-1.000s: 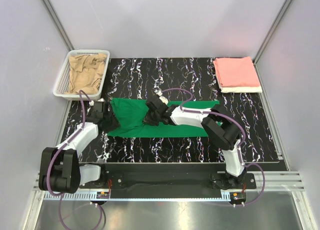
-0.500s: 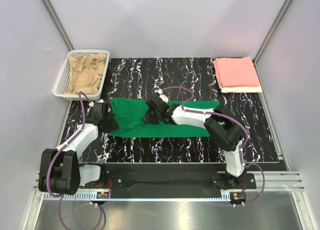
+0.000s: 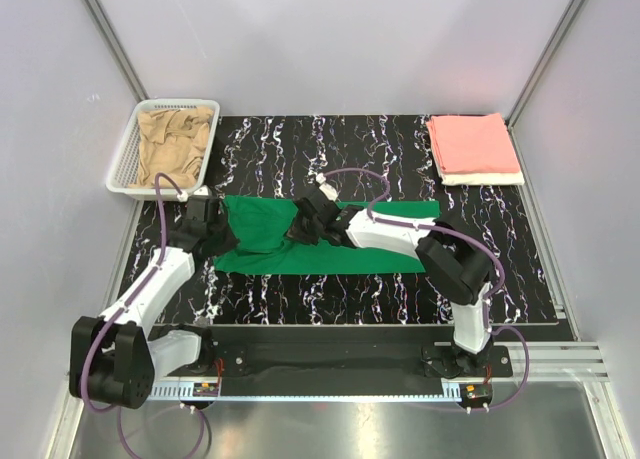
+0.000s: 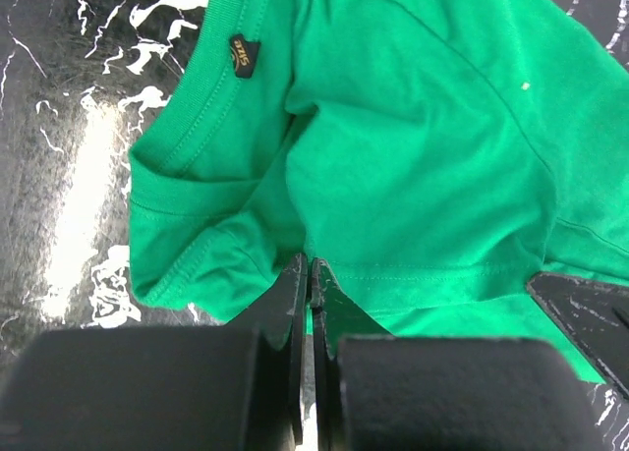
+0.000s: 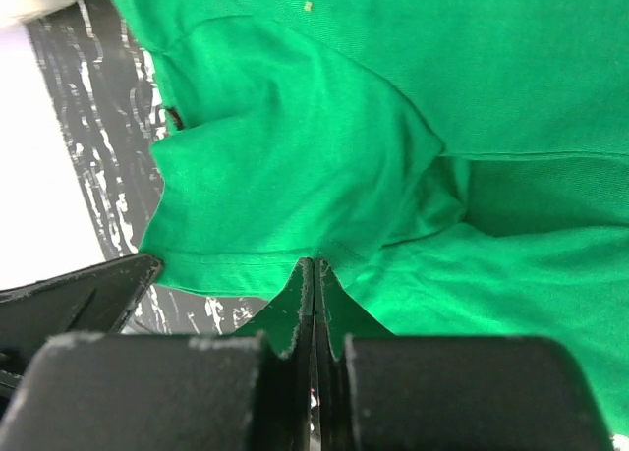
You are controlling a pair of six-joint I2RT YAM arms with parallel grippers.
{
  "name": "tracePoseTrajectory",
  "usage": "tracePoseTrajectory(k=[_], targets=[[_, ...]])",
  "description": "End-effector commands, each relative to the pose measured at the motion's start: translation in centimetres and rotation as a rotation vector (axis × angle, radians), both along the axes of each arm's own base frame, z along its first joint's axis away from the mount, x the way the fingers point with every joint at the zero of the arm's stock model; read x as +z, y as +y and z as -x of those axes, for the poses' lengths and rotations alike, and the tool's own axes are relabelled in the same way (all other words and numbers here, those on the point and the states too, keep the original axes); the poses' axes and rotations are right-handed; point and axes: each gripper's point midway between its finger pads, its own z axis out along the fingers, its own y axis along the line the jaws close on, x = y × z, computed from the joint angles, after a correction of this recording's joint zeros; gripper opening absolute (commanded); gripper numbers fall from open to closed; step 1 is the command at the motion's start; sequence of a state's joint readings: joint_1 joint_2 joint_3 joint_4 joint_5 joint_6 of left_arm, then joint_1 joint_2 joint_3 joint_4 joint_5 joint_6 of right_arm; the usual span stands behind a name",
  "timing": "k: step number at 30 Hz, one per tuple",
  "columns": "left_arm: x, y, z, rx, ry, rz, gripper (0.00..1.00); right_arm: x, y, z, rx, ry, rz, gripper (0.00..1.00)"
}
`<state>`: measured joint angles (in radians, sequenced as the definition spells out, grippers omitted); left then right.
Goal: Fold and stack the t-shirts
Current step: Fold the tshirt
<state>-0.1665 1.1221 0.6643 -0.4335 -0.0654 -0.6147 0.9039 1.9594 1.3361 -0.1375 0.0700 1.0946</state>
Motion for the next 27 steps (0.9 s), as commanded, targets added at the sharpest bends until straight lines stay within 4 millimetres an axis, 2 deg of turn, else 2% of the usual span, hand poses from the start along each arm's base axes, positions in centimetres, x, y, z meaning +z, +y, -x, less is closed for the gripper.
tracePoseTrajectory(k=[1,7,13,22,27], targets=[[3.0,0.0,-0.7,0.025,-0.079,-0.019,0.00,3.5,0.1,0.0,0.005,-0.076,-0.030,0.00],[3.2,0.0,0.4,0.033,-0.076,-0.046,0.00,4.0,-0.5,0.3,0.019,-0.087,-0.018,0.00],[2.3,-0.5,1.6,0.034,-0.049,-0.025,0.00,3.8,-1.6,1.1,0.025,-0.082,0.010,0.00],[0.0,-1.3,3.7,0.012,0.002,-0.022,0.00,2.2,-2.3,1.9,0.042,-0.058,0.041,0.00],[-2.0,-0.7,4.9,0.032,0.044,-0.052,0.00,0.8,-3.0,2.4,0.046,-0.037,0.068,0.00]])
